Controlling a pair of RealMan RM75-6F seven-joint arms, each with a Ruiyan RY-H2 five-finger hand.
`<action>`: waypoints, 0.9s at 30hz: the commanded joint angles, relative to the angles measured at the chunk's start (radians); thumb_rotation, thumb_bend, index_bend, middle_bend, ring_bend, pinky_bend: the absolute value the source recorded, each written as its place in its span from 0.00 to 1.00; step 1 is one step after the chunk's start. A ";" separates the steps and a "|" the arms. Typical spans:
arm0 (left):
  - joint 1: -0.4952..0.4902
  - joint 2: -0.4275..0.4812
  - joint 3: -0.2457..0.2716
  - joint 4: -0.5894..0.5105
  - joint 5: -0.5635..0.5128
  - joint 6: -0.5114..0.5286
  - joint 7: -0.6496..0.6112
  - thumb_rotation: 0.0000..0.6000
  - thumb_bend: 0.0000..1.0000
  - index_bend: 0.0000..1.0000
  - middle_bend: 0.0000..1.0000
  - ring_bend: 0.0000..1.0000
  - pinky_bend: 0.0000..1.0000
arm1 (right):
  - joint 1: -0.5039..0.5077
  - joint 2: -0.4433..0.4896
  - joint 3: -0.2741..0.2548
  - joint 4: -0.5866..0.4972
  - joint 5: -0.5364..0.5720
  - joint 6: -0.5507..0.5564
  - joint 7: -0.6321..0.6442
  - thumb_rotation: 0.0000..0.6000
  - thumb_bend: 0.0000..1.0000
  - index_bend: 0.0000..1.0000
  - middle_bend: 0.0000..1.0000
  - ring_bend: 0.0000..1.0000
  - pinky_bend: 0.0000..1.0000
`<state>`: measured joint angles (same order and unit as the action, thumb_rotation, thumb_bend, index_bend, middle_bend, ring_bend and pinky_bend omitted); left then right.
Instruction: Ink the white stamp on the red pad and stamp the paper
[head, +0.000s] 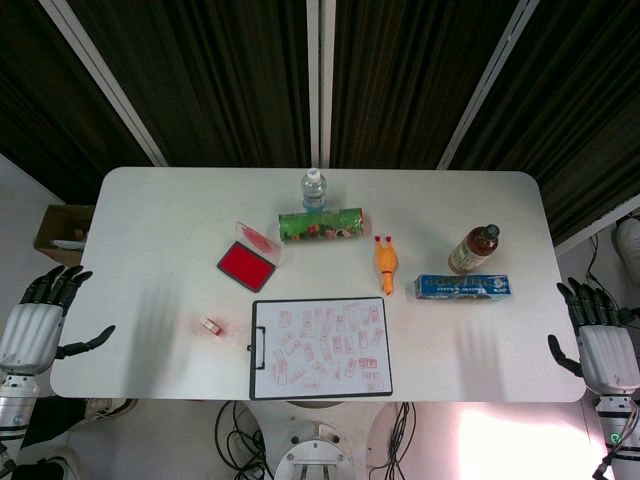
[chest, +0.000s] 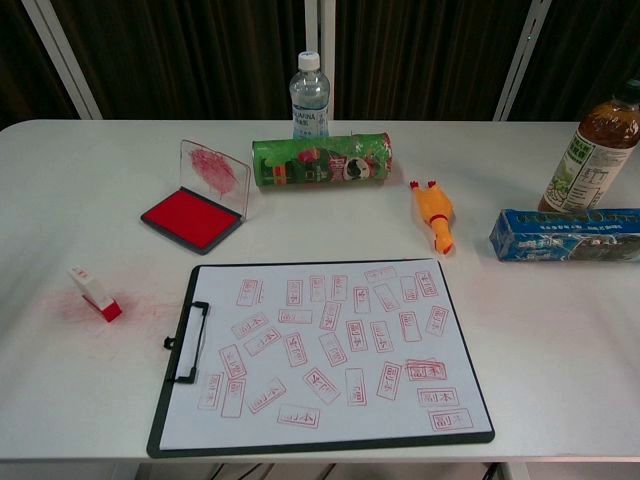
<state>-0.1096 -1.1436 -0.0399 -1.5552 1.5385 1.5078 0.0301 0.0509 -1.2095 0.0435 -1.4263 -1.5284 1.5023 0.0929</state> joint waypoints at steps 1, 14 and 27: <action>-0.001 -0.001 -0.001 0.002 -0.001 -0.001 0.000 0.40 0.14 0.15 0.13 0.08 0.16 | 0.001 0.000 0.000 -0.001 0.002 -0.004 0.000 1.00 0.30 0.00 0.00 0.00 0.00; -0.006 0.001 -0.002 -0.007 0.012 0.003 0.000 0.40 0.14 0.15 0.13 0.08 0.16 | -0.009 0.015 0.006 -0.002 0.007 0.014 0.025 1.00 0.30 0.00 0.00 0.00 0.00; -0.035 -0.028 0.038 0.023 0.091 -0.031 -0.014 0.92 0.14 0.15 0.13 0.10 0.17 | -0.017 0.027 0.013 0.003 0.014 0.024 0.050 1.00 0.30 0.00 0.00 0.00 0.00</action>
<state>-0.1375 -1.1665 -0.0109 -1.5379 1.6205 1.4890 0.0146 0.0340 -1.1823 0.0566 -1.4233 -1.5139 1.5261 0.1428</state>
